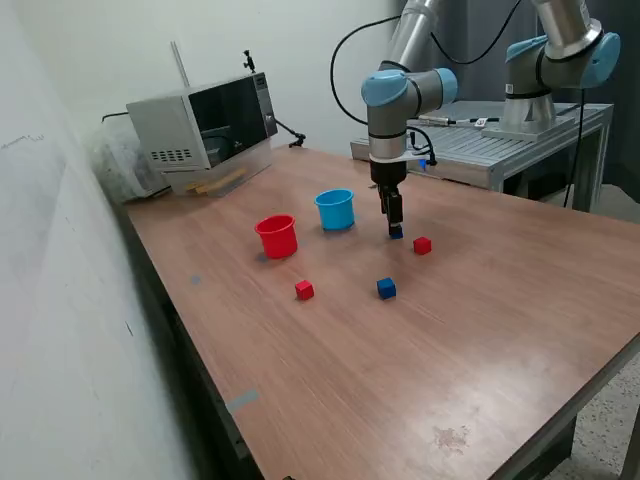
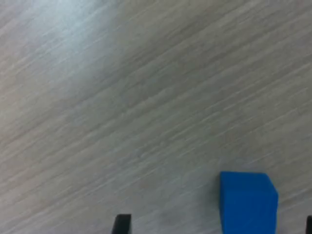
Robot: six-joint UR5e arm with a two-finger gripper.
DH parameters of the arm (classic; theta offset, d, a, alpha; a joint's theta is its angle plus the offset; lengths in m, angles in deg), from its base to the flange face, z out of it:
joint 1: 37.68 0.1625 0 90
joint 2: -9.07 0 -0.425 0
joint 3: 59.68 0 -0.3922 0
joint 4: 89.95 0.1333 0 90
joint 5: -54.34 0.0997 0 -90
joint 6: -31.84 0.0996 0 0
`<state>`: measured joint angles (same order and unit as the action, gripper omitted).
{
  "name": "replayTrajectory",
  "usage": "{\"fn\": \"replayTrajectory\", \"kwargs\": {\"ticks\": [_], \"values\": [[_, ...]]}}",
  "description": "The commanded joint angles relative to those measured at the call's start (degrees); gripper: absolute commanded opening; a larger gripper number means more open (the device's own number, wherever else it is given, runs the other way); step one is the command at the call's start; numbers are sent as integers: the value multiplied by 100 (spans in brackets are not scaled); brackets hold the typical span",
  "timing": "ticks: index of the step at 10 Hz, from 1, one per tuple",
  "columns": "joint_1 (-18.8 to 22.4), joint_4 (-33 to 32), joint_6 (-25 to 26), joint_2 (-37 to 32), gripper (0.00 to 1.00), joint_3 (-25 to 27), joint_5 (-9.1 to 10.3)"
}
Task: Place red objects in the red bin, and blue objects in the blue bin.
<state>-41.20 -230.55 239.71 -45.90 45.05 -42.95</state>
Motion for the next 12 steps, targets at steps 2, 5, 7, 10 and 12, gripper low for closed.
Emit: {"fn": "replayTrajectory", "kwargs": {"ticks": [2,5,7,10,12], "values": [[1,24,-35,4,100,3,8],[18,24,-358,4,0,12,8],[27,24,-553,-4,0,21,17],[45,32,-983,-48,0,-5,131],[36,599,-1447,-694,0,-14,131]]}}
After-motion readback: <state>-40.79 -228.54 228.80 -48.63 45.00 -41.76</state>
